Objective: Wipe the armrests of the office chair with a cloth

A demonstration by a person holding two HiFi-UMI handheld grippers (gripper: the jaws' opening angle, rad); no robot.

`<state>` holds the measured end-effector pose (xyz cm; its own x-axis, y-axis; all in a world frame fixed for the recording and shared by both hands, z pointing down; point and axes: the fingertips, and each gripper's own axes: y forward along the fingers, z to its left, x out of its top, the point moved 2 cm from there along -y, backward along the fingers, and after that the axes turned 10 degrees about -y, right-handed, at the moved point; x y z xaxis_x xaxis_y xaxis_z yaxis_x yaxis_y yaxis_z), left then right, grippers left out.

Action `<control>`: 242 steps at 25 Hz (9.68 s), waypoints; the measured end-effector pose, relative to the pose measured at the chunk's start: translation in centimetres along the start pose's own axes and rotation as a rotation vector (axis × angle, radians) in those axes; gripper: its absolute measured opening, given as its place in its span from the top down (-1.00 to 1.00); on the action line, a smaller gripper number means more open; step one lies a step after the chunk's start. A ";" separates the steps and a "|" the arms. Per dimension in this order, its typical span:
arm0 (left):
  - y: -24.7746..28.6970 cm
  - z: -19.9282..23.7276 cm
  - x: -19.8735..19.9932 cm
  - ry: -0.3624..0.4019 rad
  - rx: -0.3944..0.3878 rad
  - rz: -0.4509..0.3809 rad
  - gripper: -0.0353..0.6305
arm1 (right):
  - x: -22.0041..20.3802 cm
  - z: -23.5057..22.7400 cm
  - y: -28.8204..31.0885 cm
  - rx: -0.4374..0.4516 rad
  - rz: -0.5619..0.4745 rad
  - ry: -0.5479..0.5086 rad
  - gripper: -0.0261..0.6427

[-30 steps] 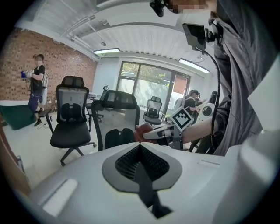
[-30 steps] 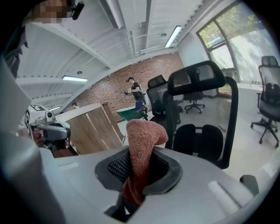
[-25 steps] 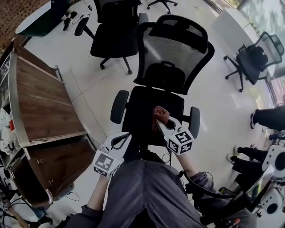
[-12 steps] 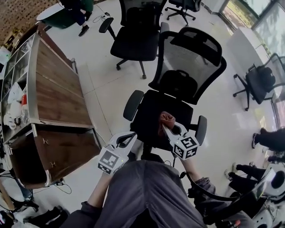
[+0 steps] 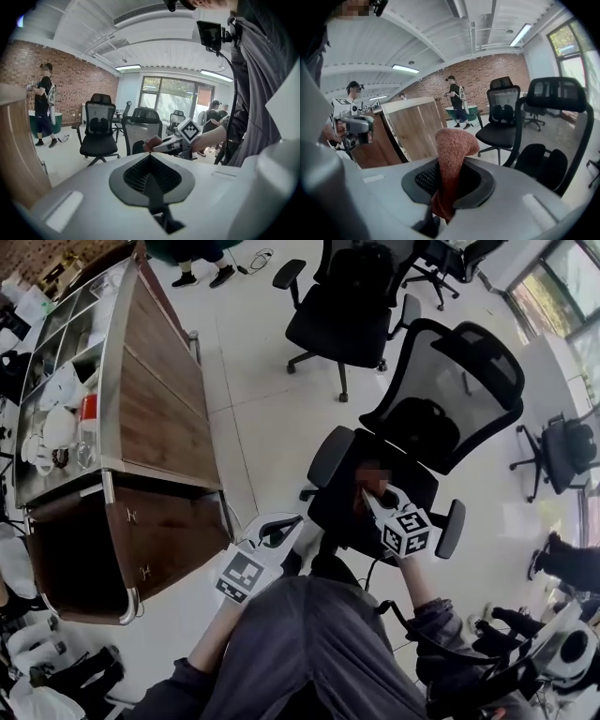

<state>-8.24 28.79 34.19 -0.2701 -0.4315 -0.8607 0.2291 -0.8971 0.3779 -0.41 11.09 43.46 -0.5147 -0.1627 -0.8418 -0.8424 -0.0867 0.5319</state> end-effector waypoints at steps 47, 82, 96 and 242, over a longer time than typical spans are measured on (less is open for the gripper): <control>13.2 9.6 -8.1 -0.135 -0.098 0.207 0.85 | -8.4 3.1 18.3 0.438 0.239 -0.343 0.76; 11.2 12.9 -9.1 -0.147 -0.127 0.213 0.85 | -9.2 7.0 17.4 0.419 0.254 -0.293 0.76; 10.2 13.1 -9.8 -0.145 -0.131 0.228 0.85 | -7.0 -11.1 23.5 0.077 0.270 -0.198 0.76; 5.0 24.2 -11.9 -0.506 0.322 0.055 0.85 | -27.8 -7.0 41.0 1.161 1.489 -0.950 0.77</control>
<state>-26.55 27.14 54.56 -0.6958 -0.3985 -0.5975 -0.0181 -0.8220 0.5693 -19.51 5.22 89.34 -0.3174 0.9447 0.0820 0.6820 0.1673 0.7120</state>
